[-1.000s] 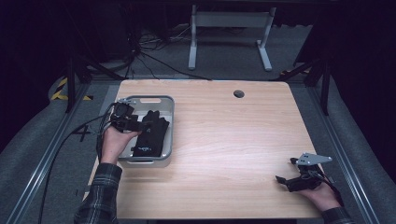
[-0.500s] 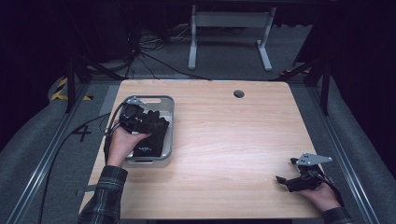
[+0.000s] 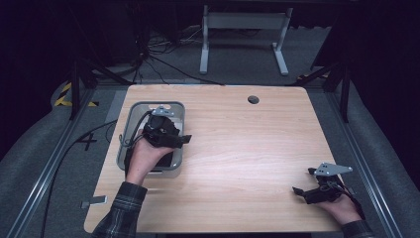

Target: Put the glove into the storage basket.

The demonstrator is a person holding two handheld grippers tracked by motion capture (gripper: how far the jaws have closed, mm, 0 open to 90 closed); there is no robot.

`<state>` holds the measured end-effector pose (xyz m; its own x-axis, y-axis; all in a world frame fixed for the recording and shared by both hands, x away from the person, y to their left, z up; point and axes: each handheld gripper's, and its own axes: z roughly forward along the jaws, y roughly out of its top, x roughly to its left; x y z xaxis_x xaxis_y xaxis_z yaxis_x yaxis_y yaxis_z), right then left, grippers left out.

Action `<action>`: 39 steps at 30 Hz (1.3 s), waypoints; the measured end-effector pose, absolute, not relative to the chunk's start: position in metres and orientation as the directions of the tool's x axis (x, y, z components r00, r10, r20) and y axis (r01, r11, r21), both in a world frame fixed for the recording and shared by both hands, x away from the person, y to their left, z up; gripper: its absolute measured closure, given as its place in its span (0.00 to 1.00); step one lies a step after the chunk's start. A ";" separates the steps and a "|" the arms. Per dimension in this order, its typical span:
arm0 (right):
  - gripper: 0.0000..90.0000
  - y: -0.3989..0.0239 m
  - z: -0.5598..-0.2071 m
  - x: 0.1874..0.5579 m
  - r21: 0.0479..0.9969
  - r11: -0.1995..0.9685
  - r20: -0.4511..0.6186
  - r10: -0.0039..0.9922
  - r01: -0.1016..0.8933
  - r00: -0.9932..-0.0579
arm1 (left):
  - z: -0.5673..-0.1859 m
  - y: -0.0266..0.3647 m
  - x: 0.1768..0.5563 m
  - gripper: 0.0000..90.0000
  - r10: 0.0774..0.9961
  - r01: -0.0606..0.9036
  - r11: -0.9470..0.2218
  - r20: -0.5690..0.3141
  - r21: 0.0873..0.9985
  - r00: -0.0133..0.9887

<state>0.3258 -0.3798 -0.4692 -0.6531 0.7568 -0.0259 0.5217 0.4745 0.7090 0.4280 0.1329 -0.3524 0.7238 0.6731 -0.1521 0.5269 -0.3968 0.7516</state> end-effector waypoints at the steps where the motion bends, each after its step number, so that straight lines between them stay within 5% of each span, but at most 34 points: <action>1: 0.01 -0.380 -0.469 0.326 0.709 0.473 -0.024 0.757 0.523 -0.653 | -0.352 0.128 0.426 0.17 0.666 0.522 -0.400 -0.152 0.753 0.730; 18: 0.01 -0.380 -0.469 0.325 0.709 0.475 -0.025 0.755 0.521 -0.655 | -0.364 0.060 0.401 0.17 0.549 0.445 -0.454 -0.151 0.772 0.822; 39: 0.01 -0.380 -0.469 0.325 0.708 0.480 -0.026 0.751 0.518 -0.660 | -0.425 -0.006 0.364 0.17 0.444 0.409 -0.545 -0.162 0.732 0.881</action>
